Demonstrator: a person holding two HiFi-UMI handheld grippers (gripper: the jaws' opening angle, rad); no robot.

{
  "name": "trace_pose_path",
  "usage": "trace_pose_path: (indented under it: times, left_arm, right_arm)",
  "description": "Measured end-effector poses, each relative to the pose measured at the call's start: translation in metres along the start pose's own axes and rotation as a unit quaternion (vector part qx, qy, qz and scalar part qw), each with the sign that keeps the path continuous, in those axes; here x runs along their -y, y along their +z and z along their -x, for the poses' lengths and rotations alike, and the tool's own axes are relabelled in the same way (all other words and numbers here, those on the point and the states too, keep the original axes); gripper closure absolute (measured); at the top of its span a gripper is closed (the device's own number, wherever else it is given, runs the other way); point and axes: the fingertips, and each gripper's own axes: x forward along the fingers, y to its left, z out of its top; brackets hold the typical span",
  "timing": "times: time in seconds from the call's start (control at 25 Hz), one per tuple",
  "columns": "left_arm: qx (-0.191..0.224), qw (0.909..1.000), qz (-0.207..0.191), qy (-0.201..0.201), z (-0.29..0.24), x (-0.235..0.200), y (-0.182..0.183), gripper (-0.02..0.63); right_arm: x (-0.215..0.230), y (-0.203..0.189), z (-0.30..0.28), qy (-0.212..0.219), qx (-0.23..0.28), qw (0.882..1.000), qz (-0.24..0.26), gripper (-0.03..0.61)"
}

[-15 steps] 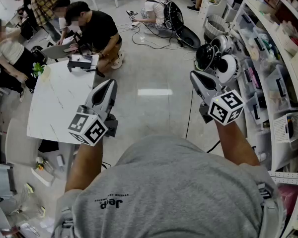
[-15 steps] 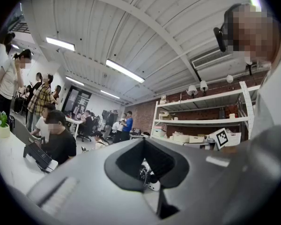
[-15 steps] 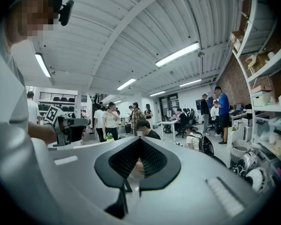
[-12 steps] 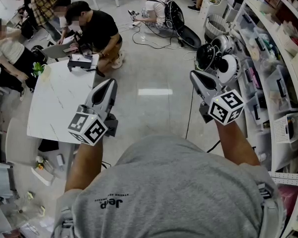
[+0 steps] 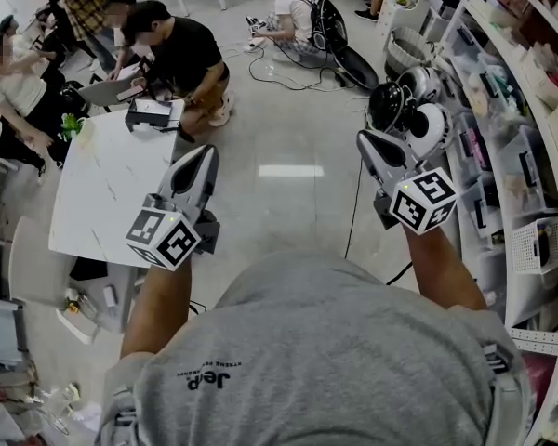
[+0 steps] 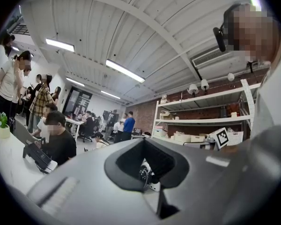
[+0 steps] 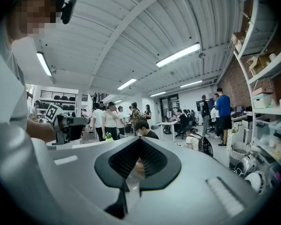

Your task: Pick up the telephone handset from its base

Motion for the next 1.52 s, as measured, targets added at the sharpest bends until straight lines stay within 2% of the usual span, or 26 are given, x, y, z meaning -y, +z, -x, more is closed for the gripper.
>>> trace_pose_path:
  times: [0.32, 0.36, 0.4, 0.44, 0.56, 0.76, 0.92, 1.08, 1.24, 1.52]
  left_arm:
    - [-0.010, 0.9999, 0.004, -0.008, -0.021, 0.021, -0.006, 0.561]
    - [-0.014, 0.9998, 0.007, -0.014, -0.026, 0.026, -0.008, 0.467]
    - [-0.017, 0.9997, 0.008, -0.017, -0.030, 0.031, -0.010, 0.343]
    - [-0.019, 0.9996, 0.008, -0.019, -0.034, 0.036, -0.011, 0.324]
    - [-0.022, 0.9996, 0.006, -0.014, -0.046, 0.050, -0.014, 0.296]
    - [-0.021, 0.9998, 0.004, -0.004, -0.065, 0.067, -0.019, 0.295]
    - [-0.031, 0.9995, 0.006, 0.003, -0.077, 0.065, -0.025, 0.295]
    - [-0.033, 0.9994, 0.012, 0.004, -0.089, 0.040, -0.029, 0.295]
    - [-0.036, 0.9990, 0.025, -0.009, -0.114, -0.002, -0.034, 0.295]
    - [-0.024, 0.9970, 0.038, -0.063, -0.186, -0.119, -0.019, 0.296]
  right_arm:
    - [0.026, 0.004, 0.011, 0.007, 0.008, 1.000, -0.015, 0.574]
    - [0.030, 0.004, 0.013, 0.008, 0.008, 1.000, -0.016, 0.574]
    - [0.034, 0.004, 0.015, 0.010, 0.009, 1.000, -0.017, 0.574]
    - [0.039, 0.004, 0.018, 0.012, 0.009, 1.000, -0.018, 0.574]
    - [0.054, 0.004, 0.024, 0.021, 0.010, 1.000, -0.018, 0.574]
    - [0.077, 0.009, 0.026, 0.040, 0.017, 0.999, -0.018, 0.574]
    - [0.089, 0.008, 0.014, 0.049, 0.020, 0.998, -0.020, 0.574]
    - [0.094, 0.002, -0.012, 0.054, 0.013, 0.998, -0.024, 0.574]
    - [0.103, -0.005, -0.051, 0.041, 0.003, 0.999, -0.025, 0.574]
    - [0.121, 0.001, -0.161, 0.002, 0.006, 1.000, -0.010, 0.574]
